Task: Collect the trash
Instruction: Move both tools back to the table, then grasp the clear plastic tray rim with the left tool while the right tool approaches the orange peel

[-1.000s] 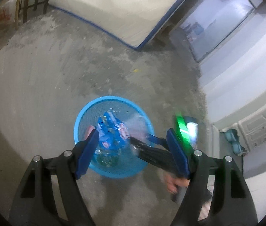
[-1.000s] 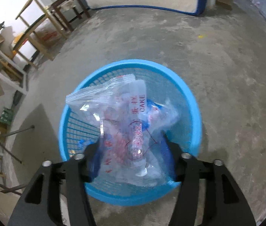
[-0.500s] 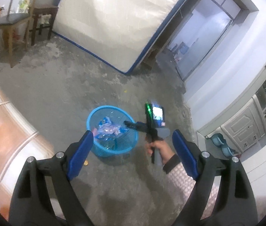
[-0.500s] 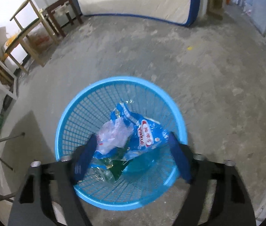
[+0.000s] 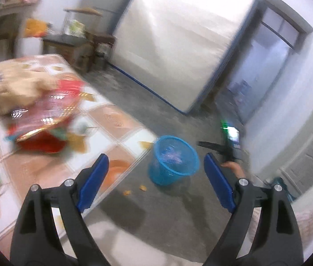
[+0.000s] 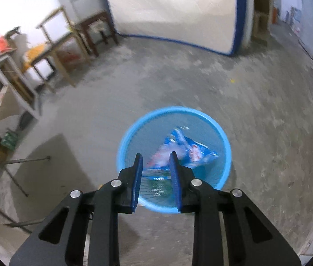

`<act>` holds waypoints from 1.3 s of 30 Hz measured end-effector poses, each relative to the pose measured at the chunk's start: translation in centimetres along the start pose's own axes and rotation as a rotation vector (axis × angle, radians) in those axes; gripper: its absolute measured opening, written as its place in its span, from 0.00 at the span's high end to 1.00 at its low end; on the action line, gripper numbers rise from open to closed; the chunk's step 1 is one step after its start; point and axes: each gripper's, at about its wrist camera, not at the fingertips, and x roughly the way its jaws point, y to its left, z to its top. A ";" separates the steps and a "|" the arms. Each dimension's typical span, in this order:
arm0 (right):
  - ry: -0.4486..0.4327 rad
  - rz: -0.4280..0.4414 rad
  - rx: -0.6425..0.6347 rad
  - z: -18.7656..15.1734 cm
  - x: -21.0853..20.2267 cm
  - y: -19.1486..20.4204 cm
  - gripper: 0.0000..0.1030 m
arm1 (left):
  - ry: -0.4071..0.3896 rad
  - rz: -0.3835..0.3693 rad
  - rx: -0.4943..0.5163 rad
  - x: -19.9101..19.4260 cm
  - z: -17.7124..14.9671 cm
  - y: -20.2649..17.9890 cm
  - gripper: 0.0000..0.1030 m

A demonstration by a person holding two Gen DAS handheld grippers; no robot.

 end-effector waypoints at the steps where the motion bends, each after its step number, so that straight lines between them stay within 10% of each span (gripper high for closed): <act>1: -0.013 0.027 -0.011 -0.2 -1.6 1.1 0.75 | -0.009 0.032 -0.011 -0.8 -0.1 0.5 0.19; 11: -0.032 0.298 -0.187 -1.9 -11.9 14.3 0.41 | -0.184 0.243 -0.137 -8.7 -1.4 8.1 0.19; 21: -0.002 0.756 -0.449 -5.5 -16.5 31.6 0.40 | -0.291 0.428 -0.204 -14.1 -3.0 12.9 0.19; 29: 0.097 0.875 -0.621 -10.0 -17.4 40.5 0.40 | -0.283 0.653 -0.448 -16.8 -4.9 20.1 0.20; 39: 0.165 0.863 -0.672 -13.0 -17.0 42.6 0.40 | -0.223 0.594 -0.645 -16.2 -6.6 25.4 0.71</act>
